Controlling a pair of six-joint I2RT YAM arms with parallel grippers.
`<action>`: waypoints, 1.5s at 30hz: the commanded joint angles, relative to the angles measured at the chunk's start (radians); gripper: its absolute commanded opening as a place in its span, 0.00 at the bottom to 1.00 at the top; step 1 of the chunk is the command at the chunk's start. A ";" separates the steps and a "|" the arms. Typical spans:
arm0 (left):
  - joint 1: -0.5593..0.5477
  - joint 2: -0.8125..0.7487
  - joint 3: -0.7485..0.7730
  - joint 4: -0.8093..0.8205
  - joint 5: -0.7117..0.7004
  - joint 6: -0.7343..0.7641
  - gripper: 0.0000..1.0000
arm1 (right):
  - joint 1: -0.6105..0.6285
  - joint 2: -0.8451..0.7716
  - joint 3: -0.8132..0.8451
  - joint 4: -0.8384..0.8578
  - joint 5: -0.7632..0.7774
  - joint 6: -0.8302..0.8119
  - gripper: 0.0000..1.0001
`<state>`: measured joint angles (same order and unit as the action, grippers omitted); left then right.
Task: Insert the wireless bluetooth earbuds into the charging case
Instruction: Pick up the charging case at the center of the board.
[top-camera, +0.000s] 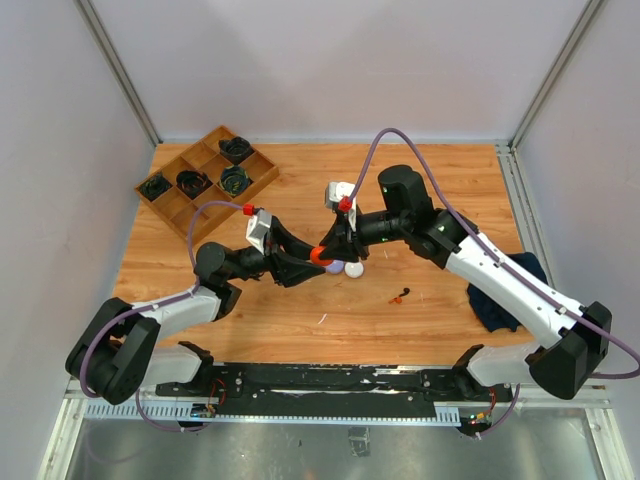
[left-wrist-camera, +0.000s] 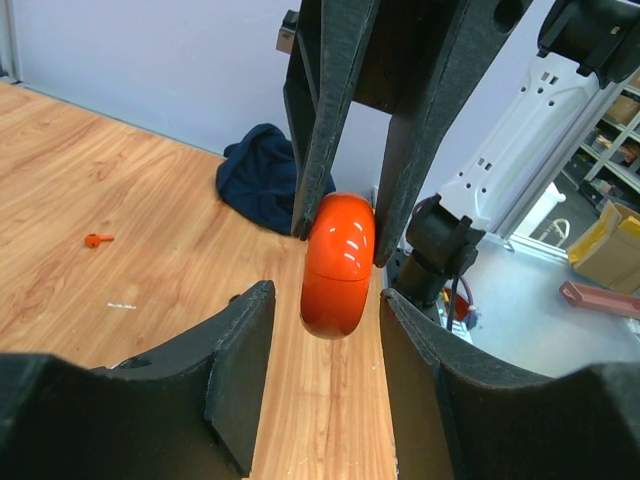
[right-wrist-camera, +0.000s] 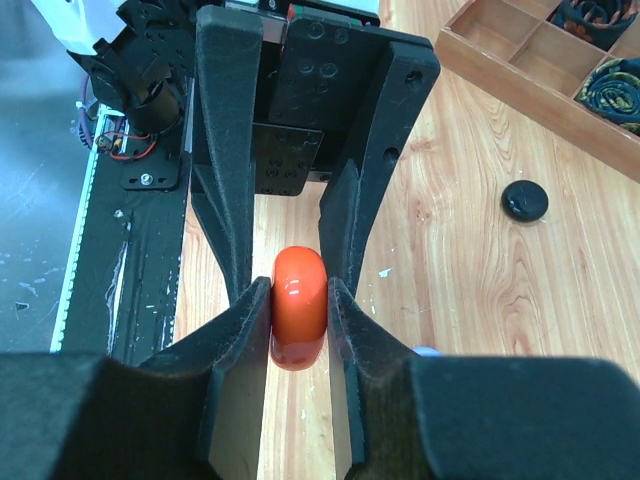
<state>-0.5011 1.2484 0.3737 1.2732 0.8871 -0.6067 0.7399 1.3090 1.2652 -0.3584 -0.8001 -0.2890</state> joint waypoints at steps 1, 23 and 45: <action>-0.007 0.002 -0.011 0.000 -0.016 0.004 0.51 | 0.015 -0.025 0.010 0.036 0.008 0.013 0.01; -0.013 -0.004 -0.012 0.076 -0.017 -0.050 0.28 | 0.035 -0.002 0.000 0.040 0.017 0.004 0.01; -0.045 -0.140 -0.055 -0.053 -0.078 0.213 0.00 | 0.056 -0.093 -0.107 0.091 0.082 -0.106 0.44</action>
<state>-0.5282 1.1561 0.3283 1.2285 0.8360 -0.4789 0.7704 1.2343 1.1797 -0.2993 -0.7494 -0.3565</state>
